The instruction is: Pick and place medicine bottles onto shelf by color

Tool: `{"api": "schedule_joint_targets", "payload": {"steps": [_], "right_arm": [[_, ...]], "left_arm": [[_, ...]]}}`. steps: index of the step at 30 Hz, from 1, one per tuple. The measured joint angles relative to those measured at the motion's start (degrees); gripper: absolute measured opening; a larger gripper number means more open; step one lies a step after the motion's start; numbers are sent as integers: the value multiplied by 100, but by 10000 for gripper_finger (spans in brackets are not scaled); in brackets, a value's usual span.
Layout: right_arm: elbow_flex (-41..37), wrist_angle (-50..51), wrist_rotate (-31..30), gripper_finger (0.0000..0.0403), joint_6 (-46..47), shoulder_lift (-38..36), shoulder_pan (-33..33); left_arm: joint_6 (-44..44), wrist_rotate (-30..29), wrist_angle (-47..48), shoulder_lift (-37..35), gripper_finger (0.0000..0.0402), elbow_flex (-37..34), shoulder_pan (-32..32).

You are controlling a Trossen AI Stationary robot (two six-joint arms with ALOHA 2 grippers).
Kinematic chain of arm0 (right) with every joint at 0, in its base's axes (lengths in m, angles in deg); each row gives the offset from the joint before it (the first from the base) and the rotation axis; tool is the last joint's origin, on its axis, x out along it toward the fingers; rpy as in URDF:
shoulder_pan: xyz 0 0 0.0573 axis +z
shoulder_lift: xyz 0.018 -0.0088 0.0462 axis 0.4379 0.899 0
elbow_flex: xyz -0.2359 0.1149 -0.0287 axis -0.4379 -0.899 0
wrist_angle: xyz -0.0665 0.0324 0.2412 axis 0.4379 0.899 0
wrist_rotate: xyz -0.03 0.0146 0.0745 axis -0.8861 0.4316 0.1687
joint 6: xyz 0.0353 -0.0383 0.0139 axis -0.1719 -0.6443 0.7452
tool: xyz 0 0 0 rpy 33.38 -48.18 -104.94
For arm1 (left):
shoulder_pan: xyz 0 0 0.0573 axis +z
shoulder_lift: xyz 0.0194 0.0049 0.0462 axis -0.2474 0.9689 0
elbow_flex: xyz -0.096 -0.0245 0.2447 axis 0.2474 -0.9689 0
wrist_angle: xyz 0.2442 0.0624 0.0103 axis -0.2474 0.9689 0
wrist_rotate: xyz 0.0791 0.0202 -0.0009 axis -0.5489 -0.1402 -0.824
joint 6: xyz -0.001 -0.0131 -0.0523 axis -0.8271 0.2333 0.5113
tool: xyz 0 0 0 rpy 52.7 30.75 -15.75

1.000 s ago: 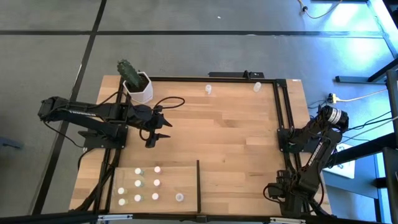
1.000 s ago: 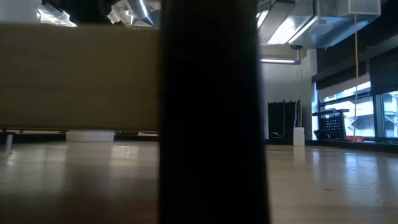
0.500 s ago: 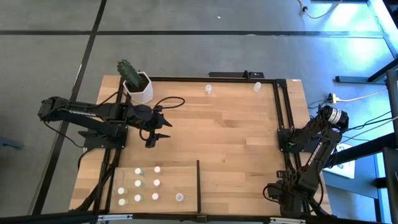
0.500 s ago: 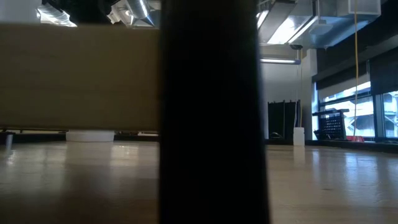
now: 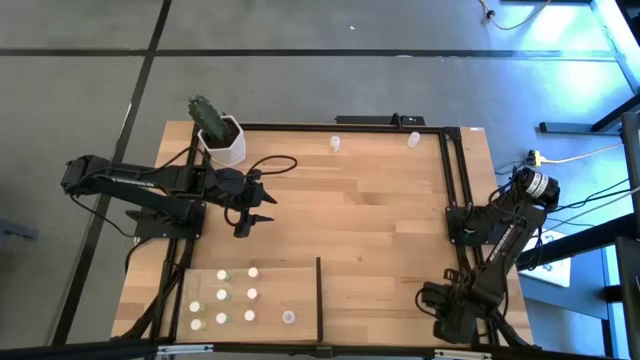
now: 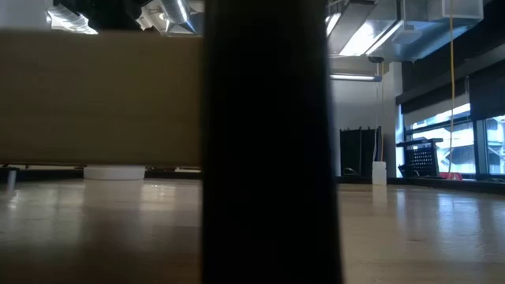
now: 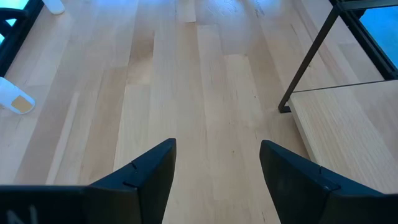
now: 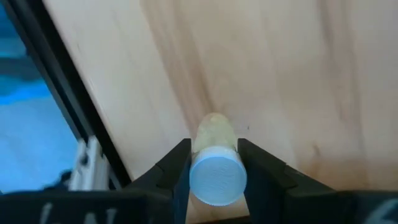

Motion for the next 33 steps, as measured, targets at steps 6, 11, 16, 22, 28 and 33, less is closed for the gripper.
{"api": "schedule_joint_targets", "payload": {"steps": [6,11,16,22,28,33], "right_arm": [[365,495,-5,119,101,-185,-798],[630,885,-4,120,-26,-407,-1829],[1128,1130,25,120,-815,-427,-3062],[1799,1113,30,120,-2158,-420,-4400],[2517,1141,45,120,-3530,-83,-5432],[3303,1448,286,120,-4559,535,-5997]], "left_arm": [[0,0,1,0,225,-1,0],[1,-3,1,0,225,0,2],[0,1,1,0,225,-1,0],[-1,1,-1,0,225,0,2],[1,1,1,0,225,-2,1],[1,-2,-3,0,225,-2,2]]}}
